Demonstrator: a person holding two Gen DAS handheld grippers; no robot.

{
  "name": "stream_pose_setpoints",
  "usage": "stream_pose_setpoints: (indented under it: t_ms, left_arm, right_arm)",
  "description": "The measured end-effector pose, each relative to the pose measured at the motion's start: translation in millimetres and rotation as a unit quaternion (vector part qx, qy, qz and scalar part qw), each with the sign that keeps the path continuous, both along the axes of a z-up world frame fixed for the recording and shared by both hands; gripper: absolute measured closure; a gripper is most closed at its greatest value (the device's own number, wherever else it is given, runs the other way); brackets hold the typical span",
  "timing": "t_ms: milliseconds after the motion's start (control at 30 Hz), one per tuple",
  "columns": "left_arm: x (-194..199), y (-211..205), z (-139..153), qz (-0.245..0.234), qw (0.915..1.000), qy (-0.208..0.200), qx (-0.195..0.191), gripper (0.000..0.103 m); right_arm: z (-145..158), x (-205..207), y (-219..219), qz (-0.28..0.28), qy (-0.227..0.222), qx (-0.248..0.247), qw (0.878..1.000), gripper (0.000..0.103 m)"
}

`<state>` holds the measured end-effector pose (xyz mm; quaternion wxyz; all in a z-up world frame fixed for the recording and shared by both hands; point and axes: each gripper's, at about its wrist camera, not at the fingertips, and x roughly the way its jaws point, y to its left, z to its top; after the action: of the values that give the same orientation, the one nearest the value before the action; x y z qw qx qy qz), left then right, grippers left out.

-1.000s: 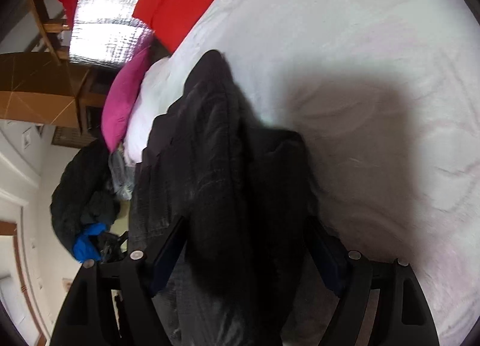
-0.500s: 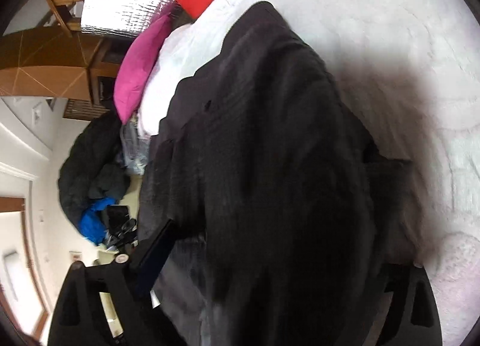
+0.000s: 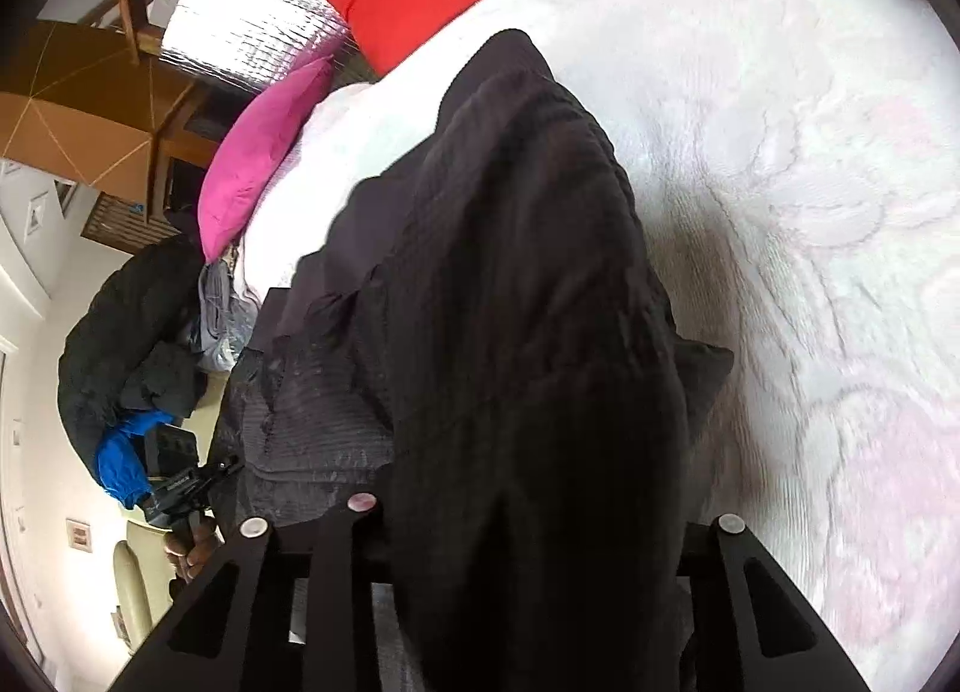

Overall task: Fold large clothes
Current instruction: 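Grasp the folded jacket edge with both tools and lift it slightly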

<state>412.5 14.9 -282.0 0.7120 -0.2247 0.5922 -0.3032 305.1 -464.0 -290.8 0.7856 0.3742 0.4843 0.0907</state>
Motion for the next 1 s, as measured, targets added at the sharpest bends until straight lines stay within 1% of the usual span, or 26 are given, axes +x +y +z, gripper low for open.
stream_pose_setpoints:
  t_ms: [67, 133, 200, 233, 267, 300, 333, 367, 433, 500, 533, 600, 633, 667, 700, 733, 767, 833, 867, 900, 967, 1000]
  left_arm:
    - [-15, 0, 9, -0.008, 0.9999, -0.012, 0.004, 0.077]
    - [-27, 3, 11, -0.012, 0.9998, -0.011, 0.01, 0.077]
    - [-33, 7, 5, -0.011, 0.9996, -0.003, 0.026, 0.073]
    - [-33, 8, -2, -0.009, 0.9992, 0.003, 0.039, 0.061]
    - [-30, 8, -12, -0.005, 0.9981, 0.019, 0.059, 0.05]
    - [-25, 8, -17, -0.001, 0.9971, 0.038, 0.066, 0.043]
    - [-21, 9, -21, 0.003, 0.9966, 0.058, 0.058, 0.043]
    - [-18, 12, -16, 0.005, 0.9965, 0.064, 0.054, 0.045]
    - [-15, 20, 1, 0.015, 0.9974, 0.044, 0.055, 0.045]
    - [-13, 30, 17, 0.027, 0.9974, 0.027, 0.061, 0.044]
    - [-12, 38, 26, 0.041, 0.9967, 0.016, 0.069, 0.044]
    - [-8, 52, 42, 0.076, 0.9952, -0.017, 0.058, 0.039]
    - [-4, 55, 48, 0.092, 0.9939, -0.029, 0.054, 0.035]
    - [2, 55, 55, 0.111, 0.9917, -0.042, 0.049, 0.032]
    - [9, 54, 56, 0.119, 0.9906, -0.049, 0.045, 0.032]
    - [15, 48, 57, 0.122, 0.9902, -0.054, 0.042, 0.029]
    - [21, 41, 55, 0.12, 0.9903, -0.056, 0.039, 0.023]
    - [36, 20, 42, 0.112, 0.9917, -0.046, 0.043, 0.021]
    - [42, 12, 35, 0.11, 0.9922, -0.035, 0.047, 0.021]
    - [52, 1, 26, 0.112, 0.9923, -0.021, 0.048, 0.021]
    - [63, -15, 18, 0.113, 0.9921, -0.022, 0.05, 0.021]
    - [67, -26, 15, 0.114, 0.9912, -0.025, 0.062, 0.021]
  right_arm:
    - [11, -13, 3, 0.004, -0.008, 0.0, 1.0, 0.066]
    - [17, -26, 7, 0.013, -0.006, -0.004, 1.0, 0.066]
    - [12, -32, 10, 0.024, 0.007, -0.017, 1.0, 0.066]
    - [5, -30, 10, 0.024, 0.018, -0.017, 0.999, 0.061]
    - [-6, -27, 6, 0.019, 0.037, -0.012, 0.999, 0.044]
    - [-16, -24, 1, 0.012, 0.056, -0.005, 0.998, 0.038]
    - [-20, -22, -4, 0.005, 0.065, 0.011, 0.998, 0.038]
    - [-20, -22, -11, -0.002, 0.072, 0.028, 0.997, 0.038]
    - [-9, -24, -23, -0.017, 0.077, 0.027, 0.997, 0.038]
    - [12, -34, -42, -0.033, 0.055, 0.009, 0.998, 0.038]
    - [20, -38, -48, -0.045, 0.045, 0.006, 0.998, 0.037]
    - [41, -47, -73, -0.088, 0.009, -0.008, 0.996, 0.032]
    - [49, -48, -81, -0.105, -0.009, -0.017, 0.994, 0.027]
    - [58, -45, -86, -0.119, -0.036, -0.018, 0.992, 0.026]
    - [63, -38, -89, -0.122, -0.055, -0.005, 0.991, 0.026]
    - [65, -28, -84, -0.122, -0.063, 0.006, 0.99, 0.026]
    - [67, -16, -79, -0.122, -0.065, 0.007, 0.99, 0.026]
    - [64, 16, -63, -0.121, -0.05, -0.041, 0.991, 0.026]
    - [60, 31, -56, -0.118, -0.039, -0.064, 0.99, 0.026]
    - [52, 48, -50, -0.116, -0.026, -0.077, 0.99, 0.026]
    - [35, 72, -48, -0.115, -0.005, -0.078, 0.99, 0.026]
    - [25, 84, -47, -0.109, 0.008, -0.074, 0.991, 0.026]
